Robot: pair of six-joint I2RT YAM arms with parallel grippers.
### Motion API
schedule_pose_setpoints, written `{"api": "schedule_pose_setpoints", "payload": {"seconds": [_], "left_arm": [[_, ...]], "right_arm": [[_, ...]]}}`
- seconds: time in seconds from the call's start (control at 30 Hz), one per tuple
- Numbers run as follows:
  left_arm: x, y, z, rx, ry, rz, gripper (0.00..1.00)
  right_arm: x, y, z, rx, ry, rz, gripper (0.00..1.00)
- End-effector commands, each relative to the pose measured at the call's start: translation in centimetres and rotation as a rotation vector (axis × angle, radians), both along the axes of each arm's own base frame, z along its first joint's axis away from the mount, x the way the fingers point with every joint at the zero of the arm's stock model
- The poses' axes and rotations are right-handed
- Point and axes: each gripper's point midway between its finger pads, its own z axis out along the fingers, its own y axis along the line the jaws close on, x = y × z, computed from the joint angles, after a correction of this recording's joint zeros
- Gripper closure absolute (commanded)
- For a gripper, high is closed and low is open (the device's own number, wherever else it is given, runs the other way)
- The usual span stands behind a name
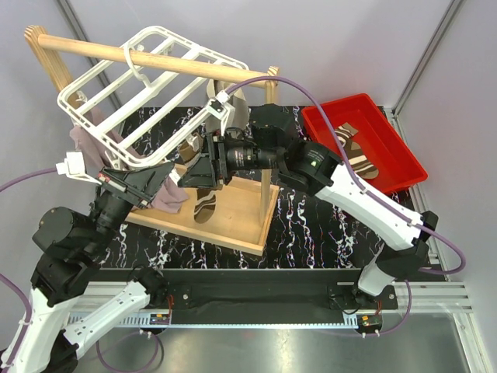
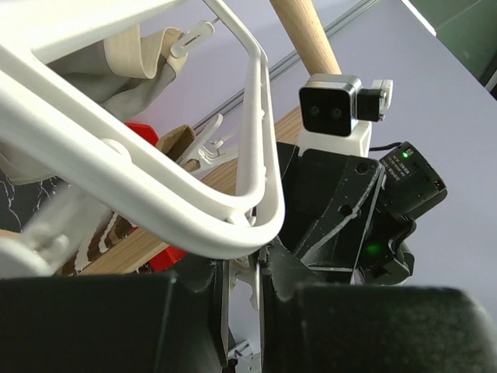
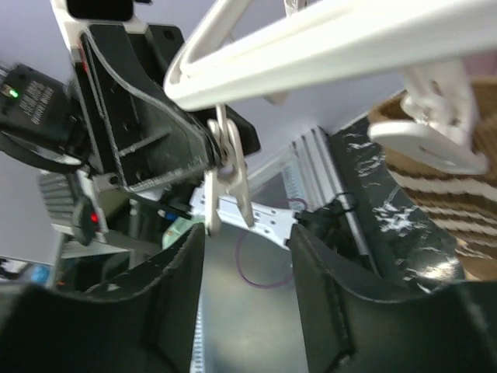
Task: Clip the socks to the hanger
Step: Open the clamp at the hanger, then pick up the sock from the bin.
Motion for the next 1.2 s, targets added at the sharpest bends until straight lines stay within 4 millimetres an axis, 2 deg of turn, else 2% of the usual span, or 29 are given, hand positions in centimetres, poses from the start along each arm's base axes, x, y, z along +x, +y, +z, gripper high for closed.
{"api": "schedule_pose_setpoints", "payload": {"seconds": [0.0,0.13,0.17,0.23,0.3,0.33,0.37,0.4,0.43,0.47,0.5,0.53,0.57,0.67,0.7,0.73,0.77,0.8,0.83,0.9,0.93,1.0,1.03,1.1,1.13,1.17], "left_arm": [[0.6,0.3,0.1,0.007,0.014,0.034,1.00],[0.7,0.3,-0.1,0.015,0.020,0.036,1.00],[0.7,0.3,-0.1,0.015,0.020,0.037,1.00],[0.8,0.2,-0.4,0.022,0.027,0.036,1.00],[0.7,0.3,-0.4,0.029,0.031,0.038,1.00],[0.7,0.4,-0.5,0.032,0.033,0.040,1.00],[0.5,0.5,-0.3,0.040,0.024,0.041,1.00],[0.5,0.5,-0.4,0.049,0.026,0.042,1.00],[0.5,0.6,-0.4,0.057,0.025,0.043,1.00],[0.5,0.6,-0.5,0.070,0.018,0.044,1.00],[0.5,0.6,-0.6,0.076,0.018,0.044,1.00],[0.6,0.6,-0.8,0.090,0.014,0.049,1.00],[0.6,0.6,-0.8,0.096,0.013,0.052,1.00],[0.6,0.5,-1.0,0.117,0.006,0.048,1.00],[0.7,0.3,-1.0,0.122,0.002,0.041,1.00],[0.7,0.3,-0.9,0.127,-0.002,0.039,1.00],[0.7,0.2,-1.0,0.141,-0.008,0.034,1.00],[0.7,0.0,-1.1,0.146,-0.008,0.030,1.00],[0.7,-0.1,-1.3,0.155,-0.010,0.026,1.00],[0.7,-0.3,-1.5,0.166,-0.015,0.017,1.00],[0.8,-0.4,-1.9,0.180,-0.013,0.014,1.00],[0.8,-0.5,-2.2,0.186,-0.018,0.009,1.00],[1.0,-0.7,-2.5,0.192,-0.018,0.008,1.00],[0.9,-0.6,-2.7,0.191,-0.024,0.009,1.00],[0.9,-0.6,-2.7,0.188,-0.026,0.007,1.00],[0.8,-0.5,-2.7,0.185,-0.030,0.008,1.00]], "right_arm": [[0.3,-2.6,1.2,-0.025,-0.104,-0.052,0.44],[0.3,-4.7,0.0,-0.109,-0.179,-0.079,0.32],[-0.3,-6.0,0.0,-0.123,-0.199,-0.079,0.31],[-0.1,-7.5,-0.8,-0.160,-0.266,-0.104,0.30],[-0.2,-10.3,-2.6,-0.219,-0.329,-0.149,0.32],[1.2,-11.6,-5.6,-0.310,-0.337,-0.234,0.32],[1.3,-14.1,-4.9,-0.303,-0.374,-0.309,0.34],[3.7,-16.4,-5.8,-0.370,-0.400,-0.481,0.36],[4.7,-18.1,-8.4,-0.450,-0.400,-0.560,0.38],[5.2,-20.7,-8.2,-0.461,-0.406,-0.664,0.42],[5.9,-22.4,-8.7,-0.486,-0.395,-0.750,0.43],[6.9,-25.2,-9.8,-0.540,-0.400,-0.875,0.43],[7.9,-27.0,-10.5,-0.569,-0.391,-0.962,0.45],[10.0,-31.5,-13.5,-0.659,-0.337,-1.143,0.46],[11.4,-34.0,-14.3,-0.686,-0.286,-1.230,0.46],[12.1,-35.0,-16.1,-0.729,-0.250,-1.252,0.46],[12.8,-36.0,-16.7,-0.736,-0.223,-1.283,0.45],[13.9,-38.3,-17.4,-0.755,-0.173,-1.353,0.45],[14.7,-39.2,-19.0,-0.794,-0.135,-1.371,0.44],[16.5,-40.6,-19.9,-0.780,-0.076,-1.406,0.43],[17.9,-42.4,-21.3,-0.812,-0.017,-1.451,0.43],[20.3,-42.7,-21.6,-0.753,0.011,-1.467,0.42],[22.8,-43.7,-22.3,-0.740,0.032,-1.495,0.39],[25.4,-44.2,-23.0,-0.715,0.062,-1.504,0.36],[28.0,-45.1,-23.7,-0.708,0.091,-1.525,0.34],[29.5,-45.5,-24.0,-0.682,0.117,-1.531,0.32]]}}
